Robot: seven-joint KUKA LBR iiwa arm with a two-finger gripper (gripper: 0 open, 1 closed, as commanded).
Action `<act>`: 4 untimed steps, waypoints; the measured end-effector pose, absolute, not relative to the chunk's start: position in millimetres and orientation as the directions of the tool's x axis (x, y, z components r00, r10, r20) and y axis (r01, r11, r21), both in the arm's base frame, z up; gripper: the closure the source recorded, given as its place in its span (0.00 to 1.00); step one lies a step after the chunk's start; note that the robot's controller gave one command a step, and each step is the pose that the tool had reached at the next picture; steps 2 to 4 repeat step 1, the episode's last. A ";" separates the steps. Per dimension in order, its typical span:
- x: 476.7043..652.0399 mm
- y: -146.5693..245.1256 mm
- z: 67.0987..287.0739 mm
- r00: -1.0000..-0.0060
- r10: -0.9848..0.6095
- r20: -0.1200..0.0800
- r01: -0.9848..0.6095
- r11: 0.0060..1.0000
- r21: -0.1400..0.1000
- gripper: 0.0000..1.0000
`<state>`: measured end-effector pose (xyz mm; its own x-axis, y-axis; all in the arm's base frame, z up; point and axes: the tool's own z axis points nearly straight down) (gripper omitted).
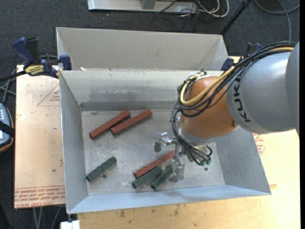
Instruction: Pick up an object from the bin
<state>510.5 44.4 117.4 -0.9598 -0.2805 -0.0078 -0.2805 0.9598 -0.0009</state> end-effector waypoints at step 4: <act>489.7 71.8 79.3 -0.926 -0.379 -0.008 -0.379 0.926 -0.001 0.00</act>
Offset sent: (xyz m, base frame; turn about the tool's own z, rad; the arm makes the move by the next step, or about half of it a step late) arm -0.0241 -0.0032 -0.0474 -0.4182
